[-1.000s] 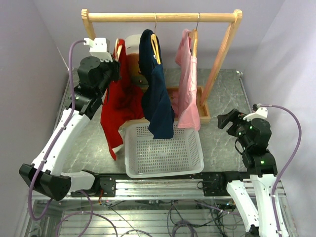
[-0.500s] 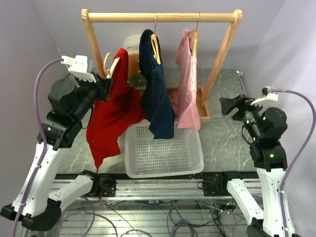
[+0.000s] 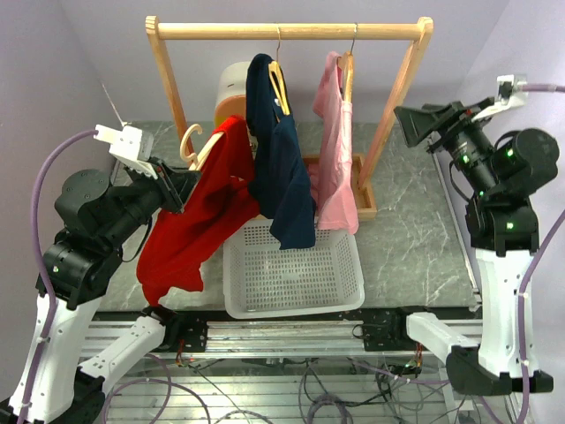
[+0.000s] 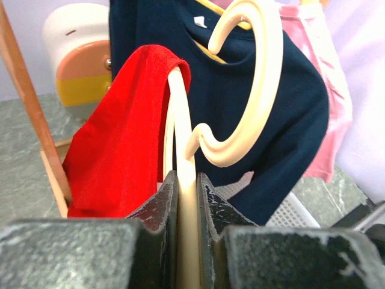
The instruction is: Remove the t-shirt from the hanger
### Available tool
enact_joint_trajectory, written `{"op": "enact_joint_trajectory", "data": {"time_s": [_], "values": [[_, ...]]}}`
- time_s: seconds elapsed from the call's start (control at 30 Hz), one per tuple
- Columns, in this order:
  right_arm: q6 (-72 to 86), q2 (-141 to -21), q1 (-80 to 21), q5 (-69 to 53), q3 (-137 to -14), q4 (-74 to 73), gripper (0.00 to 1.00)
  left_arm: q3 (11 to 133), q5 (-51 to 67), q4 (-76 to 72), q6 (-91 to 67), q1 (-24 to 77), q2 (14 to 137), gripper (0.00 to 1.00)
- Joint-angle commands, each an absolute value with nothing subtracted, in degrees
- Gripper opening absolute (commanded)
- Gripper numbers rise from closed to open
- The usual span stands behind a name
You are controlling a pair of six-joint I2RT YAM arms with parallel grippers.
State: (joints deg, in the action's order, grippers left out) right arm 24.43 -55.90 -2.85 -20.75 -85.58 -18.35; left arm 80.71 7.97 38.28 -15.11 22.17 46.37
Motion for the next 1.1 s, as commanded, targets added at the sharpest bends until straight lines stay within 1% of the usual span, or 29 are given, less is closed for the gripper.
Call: {"op": "enact_joint_trajectory", "data": {"time_s": [0.0, 0.1, 0.17, 0.23, 0.3, 0.33, 0.37, 0.4, 0.43, 0.5, 0.57, 0.63, 0.77, 0.8, 0.83, 0.87, 0.9, 0.97, 1.0, 1.07], "values": [[23.54, -62.12, -3.10, -24.15, -95.31, -19.77, 0.78, 79.29, 14.61, 34.81, -17.24, 22.15, 45.01, 0.07], [22.98, -67.38, -4.18, -24.22, -101.69, -20.92, 0.78, 79.03, 16.72, 33.64, -17.41, 22.10, 45.11, 0.07], [21.52, -71.27, -5.35, -22.20, -107.22, -23.92, 0.78, 79.02, 17.65, 33.34, -17.25, 22.14, 45.46, 0.07], [19.72, -75.60, -6.87, -19.41, -113.51, -27.87, 0.79, 78.68, 18.14, 33.19, -17.06, 22.14, 45.58, 0.07], [18.10, -80.38, -7.03, -15.71, -122.73, -32.07, 0.81, 77.45, 18.21, 32.51, -17.06, 22.15, 45.70, 0.07], [17.62, -82.71, -7.02, -14.04, -126.23, -33.72, 0.84, 76.91, 18.86, 32.07, -17.10, 22.15, 45.64, 0.07], [17.20, -85.05, -7.03, -13.42, -128.85, -34.75, 0.90, 76.38, 19.55, 31.50, -17.21, 22.15, 45.60, 0.07], [16.57, -85.83, -7.03, -13.41, -129.86, -34.61, 0.99, 75.93, 20.41, 31.00, -17.29, 22.15, 45.49, 0.07], [15.84, -85.58, -7.03, -13.73, -129.36, -33.28, 0.99, 75.57, 21.21, 30.51, -17.36, 22.13, 45.36, 0.07], [15.91, -82.81, -6.90, -13.78, -124.33, -29.11, 1.00, 75.41, 22.31, 30.17, -17.08, 22.10, 45.01, 0.07], [15.04, -77.88, -6.94, -16.94, -115.09, -22.91, 1.00, 76.49, 23.21, 31.47, -16.18, 22.09, 44.99, 0.07], [14.70, -74.25, -7.01, -19.26, -108.60, -19.44, 1.00, 78.23, 24.10, 34.31, -14.90, 22.12, 45.42, 0.07], [15.26, -74.69, -8.33, -23.78, -106.10, -24.03, 1.00, 80.74, 27.40, 39.37, -13.23, 22.11, 46.93, 0.07], [15.20, -74.97, -10.67, -22.23, -106.04, -24.60, 0.99, 80.64, 28.34, 39.14, -13.28, 22.14, 46.81, 0.07], [13.22, -75.50, -16.48, -16.92, -106.80, -25.60, 0.99, 80.41, 28.86, 38.77, -13.42, 22.15, 46.71, 0.07], [9.25, -76.33, -24.42, -8.72, -108.20, -26.67, 1.00, 80.27, 28.94, 38.56, -13.63, 22.12, 46.60, 0.07], [6.29, -77.65, -33.04, 2.12, -110.95, -27.71, 1.00, 80.05, 28.49, 38.39, -13.71, 22.10, 46.34, 0.07], [1.25, -82.99, -46.82, 16.10, -117.57, -30.79, 1.00, 79.69, 27.14, 38.11, -13.90, 22.05, 45.70, 0.07], [-0.72, -86.79, -52.12, 21.66, -121.02, -31.97, 1.00, 79.49, 25.99, 38.00, -14.11, 22.08, 45.25, 0.07], [-3.68, -91.49, -58.55, 27.75, -126.00, -33.19, 1.00, 79.01, 22.79, 37.89, -14.39, 22.04, 44.57, 0.07]]}}
